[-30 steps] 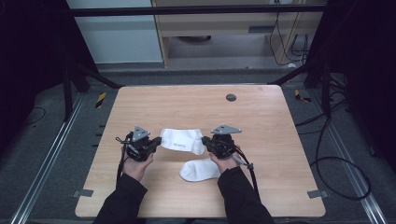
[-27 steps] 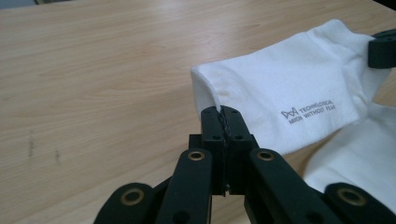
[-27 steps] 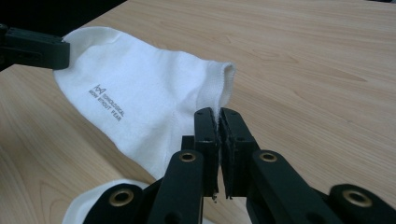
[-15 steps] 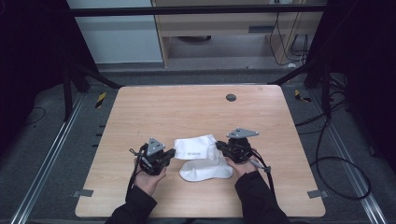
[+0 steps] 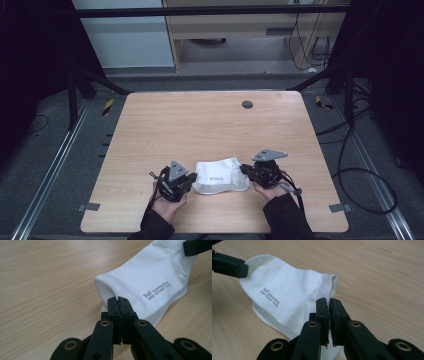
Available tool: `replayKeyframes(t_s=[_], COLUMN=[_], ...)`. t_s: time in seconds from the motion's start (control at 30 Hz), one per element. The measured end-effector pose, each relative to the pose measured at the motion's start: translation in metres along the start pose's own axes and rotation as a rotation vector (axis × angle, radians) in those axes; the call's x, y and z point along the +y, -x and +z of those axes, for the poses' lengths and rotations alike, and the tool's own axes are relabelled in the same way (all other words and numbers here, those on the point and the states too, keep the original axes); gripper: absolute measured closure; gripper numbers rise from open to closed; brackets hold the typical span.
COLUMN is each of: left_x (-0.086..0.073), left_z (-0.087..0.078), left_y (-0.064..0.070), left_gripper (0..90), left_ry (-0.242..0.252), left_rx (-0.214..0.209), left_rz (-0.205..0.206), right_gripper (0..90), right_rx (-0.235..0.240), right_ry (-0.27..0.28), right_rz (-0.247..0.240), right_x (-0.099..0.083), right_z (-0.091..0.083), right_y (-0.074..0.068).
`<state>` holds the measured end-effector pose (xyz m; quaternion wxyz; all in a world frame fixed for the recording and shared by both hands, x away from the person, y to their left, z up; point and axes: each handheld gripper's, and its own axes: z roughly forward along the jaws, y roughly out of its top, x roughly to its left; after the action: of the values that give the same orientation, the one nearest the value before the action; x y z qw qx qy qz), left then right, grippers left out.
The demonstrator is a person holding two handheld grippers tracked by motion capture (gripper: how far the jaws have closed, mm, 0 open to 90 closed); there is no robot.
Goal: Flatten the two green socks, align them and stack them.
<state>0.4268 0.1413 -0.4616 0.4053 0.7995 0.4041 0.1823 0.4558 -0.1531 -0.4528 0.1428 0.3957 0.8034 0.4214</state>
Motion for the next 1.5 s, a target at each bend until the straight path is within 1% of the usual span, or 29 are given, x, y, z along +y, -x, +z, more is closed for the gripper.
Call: replayKeyframes(t_s=[0.07,0.1,0.17,0.33,0.37,0.4,0.43,0.47,0.53,0.7,0.73,0.8,0.87,0.93,0.97,1.0,1.03,1.07,1.13,1.17,1.2,1.3,1.33,1.4,1.43,1.5], left_x=[-0.001,-0.002,-0.004,-0.008,-0.008,-0.009,-0.012,-0.012,-0.015,-0.019,-0.019,-0.020,-0.020,-0.018,-0.017,-0.016,-0.013,-0.011,-0.010,-0.008,-0.008,-0.006,-0.005,-0.005,-0.006,-0.007], left_z=[0.003,0.003,0.004,0.010,0.011,0.012,0.013,0.013,0.016,0.020,0.021,0.021,0.020,0.017,0.014,0.012,0.008,0.006,0.006,0.007,0.007,0.012,0.017,0.019,0.022,0.025], left_y=[0.003,0.004,0.008,0.014,0.015,0.016,0.016,0.016,0.017,0.018,0.018,0.018,0.016,0.013,0.011,0.008,0.004,0.001,-0.001,-0.003,-0.003,-0.005,-0.005,-0.005,-0.004,-0.003], left_gripper=[89.1,89.1,89.1,89.1,89.0,89.0,88.9,88.9,88.7,88.4,88.2,85.8,80.2,73.2,73.2,69.0,67.5,67.0,67.3,67.6,68.5,70.1,70.5,71.2,71.9,72.7], left_ry=[-0.004,-0.007,-0.014,-0.026,-0.032,-0.032,-0.041,-0.041,-0.059,-0.075,-0.077,-0.076,-0.074,-0.063,-0.057,-0.048,-0.033,-0.024,-0.024,-0.023,-0.023,-0.034,-0.043,-0.052,-0.067,-0.071], left_rx=[-0.002,-0.004,-0.007,-0.016,-0.013,-0.015,-0.012,-0.012,-0.010,-0.008,-0.006,-0.004,-0.003,0.000,0.006,0.017,0.026,0.027,0.027,0.026,0.026,0.020,0.012,0.008,0.004,-0.005], left_rz=[-0.004,0.002,0.006,0.006,0.012,0.011,0.017,0.017,0.019,0.029,0.034,0.030,0.034,0.018,0.018,0.019,0.013,0.009,0.007,-0.002,-0.002,-0.010,-0.019,-0.016,-0.009,-0.017], right_gripper=[86.3,86.2,86.2,86.2,86.2,86.2,86.1,86.2,86.1,85.8,85.7,85.5,85.3,85.2,85.2,85.1,85.1,85.1,85.1,85.1,85.1,85.1,85.1,85.1,85.2,85.2], right_rx=[0.000,0.001,0.002,0.006,-0.001,-0.001,-0.004,-0.006,-0.007,-0.029,-0.034,-0.040,-0.045,-0.047,-0.047,-0.049,-0.050,-0.051,-0.051,-0.051,-0.053,-0.051,-0.050,-0.048,-0.050,-0.049], right_ry=[-0.002,-0.009,-0.016,-0.022,-0.031,-0.031,-0.040,-0.046,-0.058,-0.083,-0.091,-0.100,-0.102,-0.102,-0.102,-0.102,-0.104,-0.104,-0.108,-0.106,-0.107,-0.106,-0.106,-0.105,-0.107,-0.106], right_rz=[0.003,0.004,0.008,0.007,0.002,0.002,0.010,0.013,0.017,-0.003,-0.005,-0.008,-0.015,-0.016,-0.016,-0.022,-0.024,-0.022,-0.019,-0.023,-0.027,-0.028,-0.029,-0.028,-0.028,-0.028], right_x=[-0.002,-0.006,-0.008,-0.009,-0.010,-0.010,-0.011,-0.012,-0.014,-0.016,-0.016,-0.018,-0.019,-0.019,-0.019,-0.020,-0.020,-0.020,-0.021,-0.021,-0.021,-0.021,-0.021,-0.021,-0.021,-0.021], right_z=[-0.001,-0.001,-0.001,0.000,0.000,0.000,0.002,0.003,0.006,0.014,0.016,0.017,0.018,0.019,0.019,0.019,0.019,0.019,0.020,0.020,0.020,0.020,0.020,0.020,0.020,0.020], right_y=[0.000,0.001,0.002,0.003,0.004,0.004,0.006,0.008,0.008,0.008,0.008,0.008,0.008,0.008,0.008,0.008,0.008,0.008,0.007,0.007,0.007,0.007,0.007,0.007,0.007,0.007])
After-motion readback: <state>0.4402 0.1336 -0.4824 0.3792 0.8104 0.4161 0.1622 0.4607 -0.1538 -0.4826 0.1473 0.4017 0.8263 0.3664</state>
